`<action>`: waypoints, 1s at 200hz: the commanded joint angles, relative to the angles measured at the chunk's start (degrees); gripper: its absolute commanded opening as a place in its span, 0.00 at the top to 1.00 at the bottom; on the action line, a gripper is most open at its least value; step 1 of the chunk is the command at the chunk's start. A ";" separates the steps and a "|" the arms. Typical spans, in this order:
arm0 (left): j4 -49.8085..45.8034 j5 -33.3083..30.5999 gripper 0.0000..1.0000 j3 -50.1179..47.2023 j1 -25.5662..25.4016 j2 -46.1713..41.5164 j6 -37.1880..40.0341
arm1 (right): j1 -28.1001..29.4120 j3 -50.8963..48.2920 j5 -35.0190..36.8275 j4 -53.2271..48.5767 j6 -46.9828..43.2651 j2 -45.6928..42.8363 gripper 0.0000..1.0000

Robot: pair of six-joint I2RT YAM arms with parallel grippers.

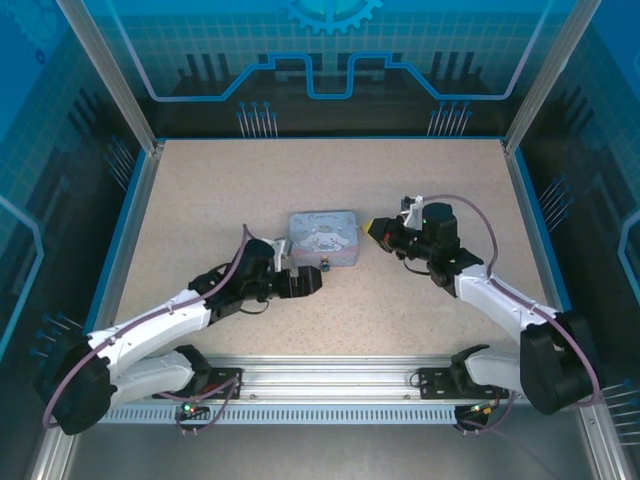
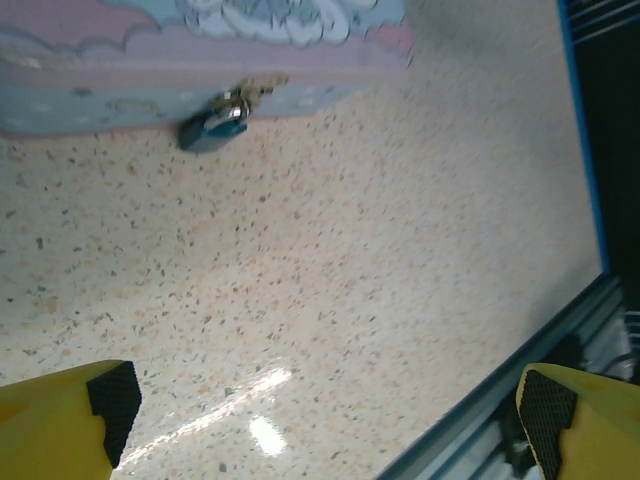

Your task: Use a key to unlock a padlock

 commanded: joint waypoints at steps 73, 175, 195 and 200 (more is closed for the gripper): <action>19.78 -13.51 0.01 -0.31 -4.39 18.00 10.31 | 1.51 3.10 -0.80 9.79 2.25 13.64 1.00; 28.41 -19.92 0.01 5.38 -4.68 33.68 14.85 | 1.57 9.16 -1.60 10.21 3.31 23.97 1.00; 29.53 -21.19 0.01 6.44 -4.53 35.41 15.61 | 1.50 10.30 -1.61 10.02 3.46 25.45 1.00; 29.72 -21.19 0.01 6.79 -4.43 35.94 15.71 | 1.47 10.64 -1.66 9.92 3.42 25.90 1.00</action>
